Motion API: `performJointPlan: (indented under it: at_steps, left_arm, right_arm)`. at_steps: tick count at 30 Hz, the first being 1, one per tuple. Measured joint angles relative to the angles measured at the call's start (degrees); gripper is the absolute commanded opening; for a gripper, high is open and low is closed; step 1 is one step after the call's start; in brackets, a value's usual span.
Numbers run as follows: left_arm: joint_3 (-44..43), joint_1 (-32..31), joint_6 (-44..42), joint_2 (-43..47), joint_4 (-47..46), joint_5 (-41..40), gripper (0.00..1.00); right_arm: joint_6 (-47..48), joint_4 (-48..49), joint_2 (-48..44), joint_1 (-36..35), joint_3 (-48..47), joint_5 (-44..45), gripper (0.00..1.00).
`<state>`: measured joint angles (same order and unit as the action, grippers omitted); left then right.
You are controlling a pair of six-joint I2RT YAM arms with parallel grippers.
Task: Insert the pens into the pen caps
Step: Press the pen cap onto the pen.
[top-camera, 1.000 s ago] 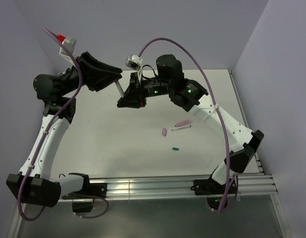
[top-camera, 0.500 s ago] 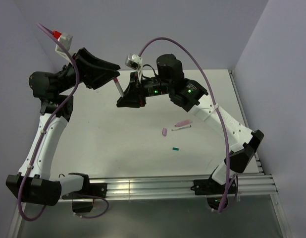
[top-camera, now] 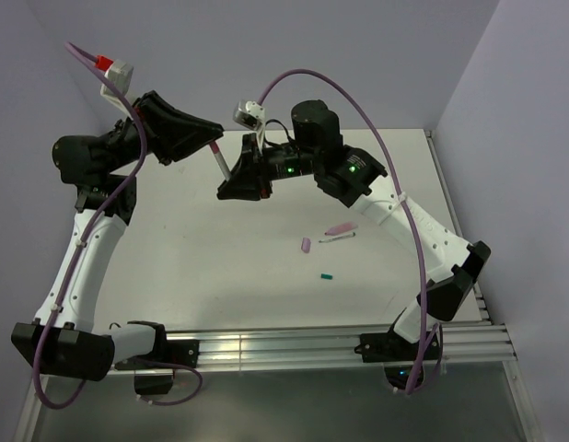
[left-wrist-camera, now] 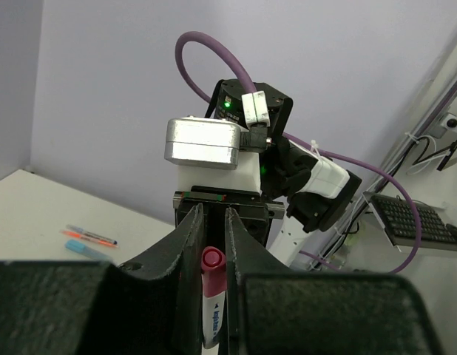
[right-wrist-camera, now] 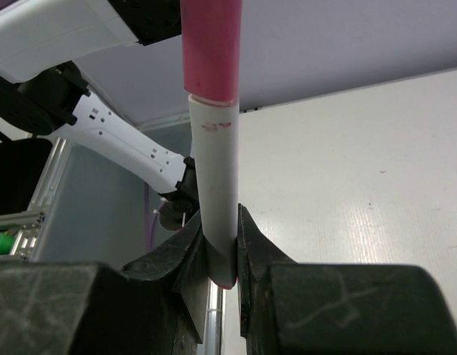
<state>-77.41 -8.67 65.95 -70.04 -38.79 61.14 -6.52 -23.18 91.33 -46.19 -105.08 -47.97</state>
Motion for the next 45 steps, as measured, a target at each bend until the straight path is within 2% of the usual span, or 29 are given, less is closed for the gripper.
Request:
performJointPlan:
  at_steps: [9,18,27,32,38,45]
  left_arm:
    - [0.3,0.0,-2.3,0.6,2.4,-0.7,0.00]
    - [-1.4,-2.2,-20.9,4.3,23.2,-8.1,0.00]
    - [-2.5,-4.8,-31.3,5.2,33.4,-15.0,0.00]
    - [2.2,-4.9,-28.9,7.4,29.8,-16.3,0.00]
    - [7.1,-4.9,-21.7,8.1,21.1,-16.2,0.00]
    - [9.0,-4.3,-16.2,8.0,18.1,-15.8,0.00]
  right_arm:
    - [-0.1,-0.3,0.0,0.0,0.0,1.1,0.00]
    - [-1.0,-2.0,1.1,0.0,-0.6,4.3,0.00]
    - [-0.1,-5.7,1.8,0.0,-1.6,8.4,0.00]
    - [0.6,-7.8,1.8,-0.1,-1.6,8.5,0.00]
    - [1.1,-9.2,1.8,-0.2,-1.8,6.9,0.00]
    - [2.6,-10.3,1.8,0.0,-1.8,6.6,0.00]
